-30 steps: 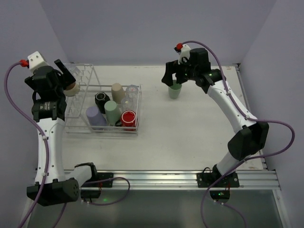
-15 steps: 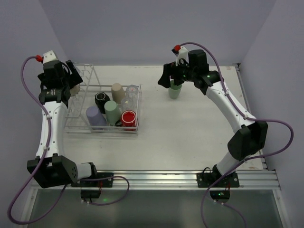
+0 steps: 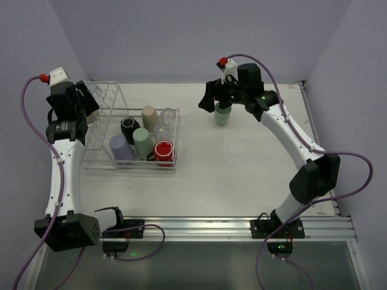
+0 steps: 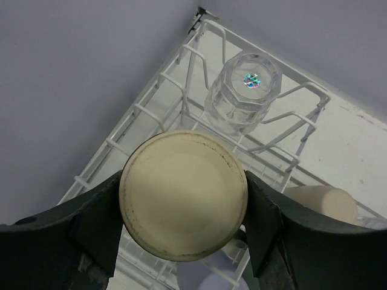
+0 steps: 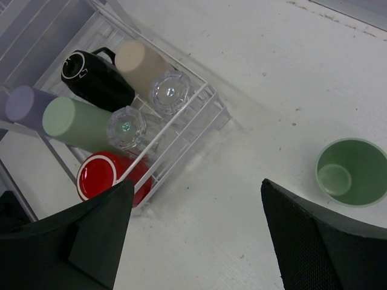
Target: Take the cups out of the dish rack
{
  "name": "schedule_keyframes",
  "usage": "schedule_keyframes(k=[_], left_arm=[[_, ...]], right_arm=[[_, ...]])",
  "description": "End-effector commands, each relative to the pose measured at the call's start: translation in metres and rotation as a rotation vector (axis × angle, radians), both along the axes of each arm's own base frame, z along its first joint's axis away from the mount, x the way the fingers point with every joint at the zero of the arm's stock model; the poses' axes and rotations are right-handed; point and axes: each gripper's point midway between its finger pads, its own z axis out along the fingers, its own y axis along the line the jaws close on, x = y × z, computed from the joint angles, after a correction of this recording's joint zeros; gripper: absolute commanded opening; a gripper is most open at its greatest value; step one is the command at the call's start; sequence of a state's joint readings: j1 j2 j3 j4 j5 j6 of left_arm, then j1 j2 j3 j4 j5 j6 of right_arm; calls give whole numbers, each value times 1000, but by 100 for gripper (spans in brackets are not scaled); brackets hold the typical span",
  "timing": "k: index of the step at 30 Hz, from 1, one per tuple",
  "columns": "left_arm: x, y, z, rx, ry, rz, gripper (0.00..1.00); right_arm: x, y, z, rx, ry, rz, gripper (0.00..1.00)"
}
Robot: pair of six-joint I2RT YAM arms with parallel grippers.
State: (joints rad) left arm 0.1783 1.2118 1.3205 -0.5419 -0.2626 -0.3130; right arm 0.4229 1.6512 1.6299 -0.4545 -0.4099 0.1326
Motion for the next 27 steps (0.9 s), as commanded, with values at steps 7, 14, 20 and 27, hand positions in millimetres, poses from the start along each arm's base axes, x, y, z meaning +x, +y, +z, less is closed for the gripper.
schedule_keyframes(k=[7,14,20,27], left_arm=[[-58,-96,108,-164,-304,-407,44],[-95,-191,147,-447,-561,-883,42],[-110,-245,139,-610,-660,-1098,39],[-107,-277,117,-731,-692,-1154,35]], right_arm=[[-31,20,67,344,-112,-56,88],[-117,35,99,761,-106,122,73],[-179,53,130,929,-130,300,66],[-192,75,144,949,-103,427,67]])
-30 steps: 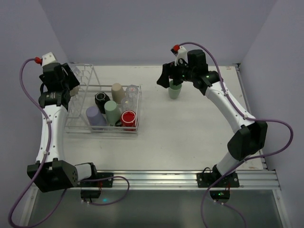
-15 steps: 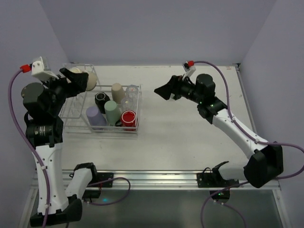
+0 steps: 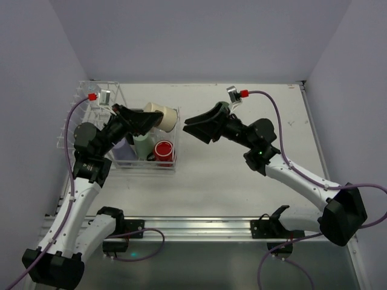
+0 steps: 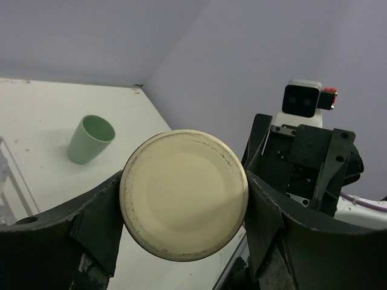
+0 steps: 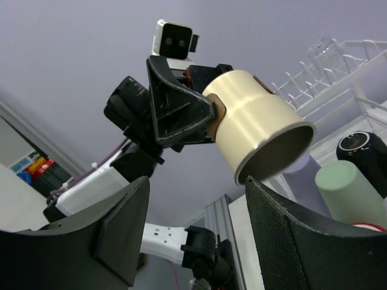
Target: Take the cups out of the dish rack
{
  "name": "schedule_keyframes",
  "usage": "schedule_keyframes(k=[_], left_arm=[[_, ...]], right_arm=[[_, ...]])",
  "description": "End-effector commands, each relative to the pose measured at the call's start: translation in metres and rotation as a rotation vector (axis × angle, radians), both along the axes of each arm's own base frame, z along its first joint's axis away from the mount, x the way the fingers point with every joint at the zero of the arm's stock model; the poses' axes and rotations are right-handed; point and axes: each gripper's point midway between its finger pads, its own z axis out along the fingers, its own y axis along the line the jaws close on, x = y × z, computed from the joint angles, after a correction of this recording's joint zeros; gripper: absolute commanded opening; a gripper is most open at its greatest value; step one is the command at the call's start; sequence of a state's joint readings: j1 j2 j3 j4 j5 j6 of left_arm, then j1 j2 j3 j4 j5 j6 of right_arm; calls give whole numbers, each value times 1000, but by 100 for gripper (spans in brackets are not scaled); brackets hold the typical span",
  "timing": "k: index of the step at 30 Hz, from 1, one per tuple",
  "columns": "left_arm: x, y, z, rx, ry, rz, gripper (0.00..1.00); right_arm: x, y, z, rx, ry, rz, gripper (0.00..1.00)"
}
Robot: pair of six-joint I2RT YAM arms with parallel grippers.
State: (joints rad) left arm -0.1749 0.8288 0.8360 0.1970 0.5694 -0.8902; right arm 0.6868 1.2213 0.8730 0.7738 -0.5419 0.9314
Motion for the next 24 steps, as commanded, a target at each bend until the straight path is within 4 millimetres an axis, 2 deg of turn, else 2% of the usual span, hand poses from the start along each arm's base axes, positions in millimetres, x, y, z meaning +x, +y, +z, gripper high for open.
schedule_keyframes(k=[1,5,10,13,14,16,18,19,21,22,23,24], left_arm=[[-17,-9,39,-127,-151,-54,35],[-23,-20,42,-153,-187,-78,35],[-27,-35,34,-172,-187,-109,35],[-25,-44,24,-163,-162,-125,36],[-24,-45,23,-161,-160,-123,39],[-23,-47,19,-148,-152,-123,69],[-20,-40,24,-117,-176,-69,100],[-16,-38,16,-81,-133,-42,100],[-16,-23,34,-41,-186,52,100],[-14,-18,25,-1,-145,84,100],[-11,-8,28,18,-142,148,100],[-16,2,40,59,-190,191,100]], right_arm=[[-9,6,34,80,-71,58,67],[-6,12,28,70,-58,76,67],[-11,14,37,84,-73,107,66],[-12,14,42,102,-75,121,46],[-13,14,42,104,-74,125,29],[-10,14,40,104,-55,113,11],[-5,14,35,89,-49,87,0],[-2,15,25,56,-21,74,0],[8,13,12,0,-19,32,0],[14,11,-3,-64,0,3,0],[22,7,-13,-107,12,-27,0],[30,4,-21,-153,25,-56,0]])
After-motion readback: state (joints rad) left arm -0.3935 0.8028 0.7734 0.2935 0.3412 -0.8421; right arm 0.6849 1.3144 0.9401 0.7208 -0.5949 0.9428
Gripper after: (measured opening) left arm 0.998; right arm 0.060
